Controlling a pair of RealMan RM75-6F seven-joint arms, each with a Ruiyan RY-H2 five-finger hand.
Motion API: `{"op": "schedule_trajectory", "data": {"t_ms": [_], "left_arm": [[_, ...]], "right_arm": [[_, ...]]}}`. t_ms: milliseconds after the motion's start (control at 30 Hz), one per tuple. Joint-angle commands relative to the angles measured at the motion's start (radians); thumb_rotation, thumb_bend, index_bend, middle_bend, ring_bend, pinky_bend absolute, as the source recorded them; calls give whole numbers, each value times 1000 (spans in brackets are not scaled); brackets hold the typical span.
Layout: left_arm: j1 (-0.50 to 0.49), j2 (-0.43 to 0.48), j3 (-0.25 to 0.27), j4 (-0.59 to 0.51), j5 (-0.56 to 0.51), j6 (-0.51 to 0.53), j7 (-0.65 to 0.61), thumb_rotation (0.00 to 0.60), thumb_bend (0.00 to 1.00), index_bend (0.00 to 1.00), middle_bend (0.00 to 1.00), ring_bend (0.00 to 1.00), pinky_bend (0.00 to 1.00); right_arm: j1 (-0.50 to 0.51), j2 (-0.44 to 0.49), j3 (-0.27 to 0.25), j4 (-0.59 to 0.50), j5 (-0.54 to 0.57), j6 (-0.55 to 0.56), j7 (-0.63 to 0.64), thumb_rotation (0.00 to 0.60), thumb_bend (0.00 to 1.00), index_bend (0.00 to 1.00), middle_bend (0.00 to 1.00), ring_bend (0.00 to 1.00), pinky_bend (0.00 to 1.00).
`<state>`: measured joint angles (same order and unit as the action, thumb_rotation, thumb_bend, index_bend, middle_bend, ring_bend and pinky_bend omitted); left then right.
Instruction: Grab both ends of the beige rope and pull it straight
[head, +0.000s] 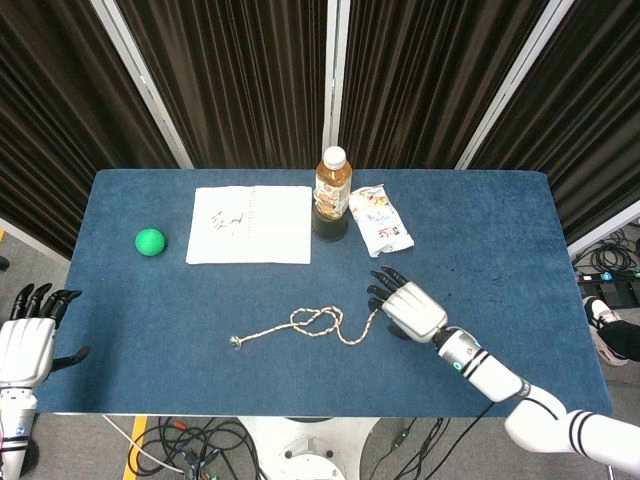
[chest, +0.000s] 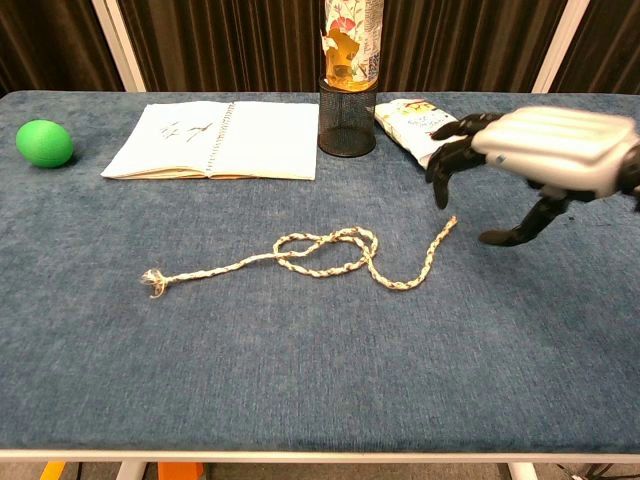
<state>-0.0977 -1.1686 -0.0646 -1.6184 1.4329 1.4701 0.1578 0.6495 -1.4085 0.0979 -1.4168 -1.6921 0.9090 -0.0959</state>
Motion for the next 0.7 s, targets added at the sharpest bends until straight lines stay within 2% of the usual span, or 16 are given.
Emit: {"op": "schedule_trajectory", "data": {"t_ms": [33, 400, 700], "left_arm": [[-1, 1, 0, 2, -2, -3, -3, 600, 63, 218, 223, 89, 63], [-3, 0, -2, 10, -7, -6, -13, 600, 63, 217, 223, 90, 63], [0, 2, -2, 11, -11, -2, -13, 600, 63, 217, 223, 89, 63]], "right_arm": [[26, -61, -18, 70, 1, -6, -1, 600, 214, 416, 238, 29, 29], [41, -151, -53, 206, 15, 23, 42, 600, 254, 428, 240, 29, 0], [63, -195, -66, 263, 21, 36, 70, 600, 306, 439, 245, 30, 0]]}}
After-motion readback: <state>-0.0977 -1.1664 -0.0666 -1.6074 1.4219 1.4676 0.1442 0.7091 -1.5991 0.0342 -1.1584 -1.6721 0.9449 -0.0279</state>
